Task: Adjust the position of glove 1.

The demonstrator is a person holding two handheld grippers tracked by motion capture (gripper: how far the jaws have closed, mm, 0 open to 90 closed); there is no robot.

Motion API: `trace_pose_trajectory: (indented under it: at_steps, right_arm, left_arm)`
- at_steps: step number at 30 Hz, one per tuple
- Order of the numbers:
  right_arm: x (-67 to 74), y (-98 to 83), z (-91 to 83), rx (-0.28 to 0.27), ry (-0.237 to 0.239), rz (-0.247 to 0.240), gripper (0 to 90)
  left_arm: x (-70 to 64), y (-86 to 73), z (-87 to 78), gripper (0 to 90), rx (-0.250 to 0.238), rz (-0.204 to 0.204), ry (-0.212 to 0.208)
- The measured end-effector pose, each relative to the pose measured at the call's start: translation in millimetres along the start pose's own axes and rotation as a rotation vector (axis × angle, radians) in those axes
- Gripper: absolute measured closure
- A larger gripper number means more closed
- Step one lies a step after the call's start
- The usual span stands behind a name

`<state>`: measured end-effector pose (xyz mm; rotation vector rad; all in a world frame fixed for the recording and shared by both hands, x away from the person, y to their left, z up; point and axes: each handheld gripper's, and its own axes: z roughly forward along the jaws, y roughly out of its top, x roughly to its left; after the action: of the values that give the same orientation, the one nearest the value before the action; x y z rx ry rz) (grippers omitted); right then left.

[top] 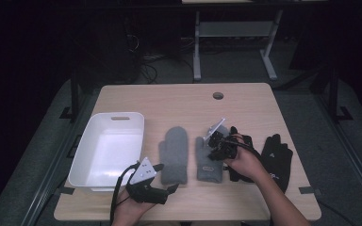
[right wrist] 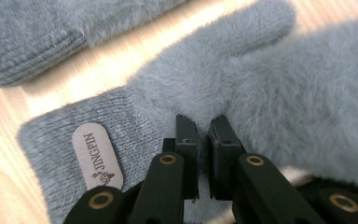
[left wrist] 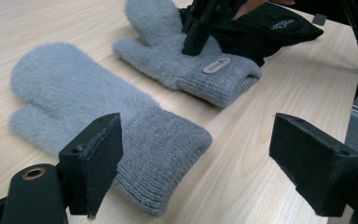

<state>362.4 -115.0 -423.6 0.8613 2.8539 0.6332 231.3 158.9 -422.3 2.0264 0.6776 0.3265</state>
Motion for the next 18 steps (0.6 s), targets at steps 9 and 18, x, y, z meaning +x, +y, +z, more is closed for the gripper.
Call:
trace_pose_trajectory:
  at_steps: [9,18]
  right_arm:
    - [3.6,1.5,-22.5,-0.062,0.008,-0.001,86.1]
    - [13.6,21.4,-38.3,-0.119,0.028,-0.016,86.1]
  left_arm:
    - [0.0,0.3,-3.7,17.1,-0.012,-0.014,0.003]
    - [-0.1,1.5,-6.6,17.0,-0.022,-0.019,0.006]
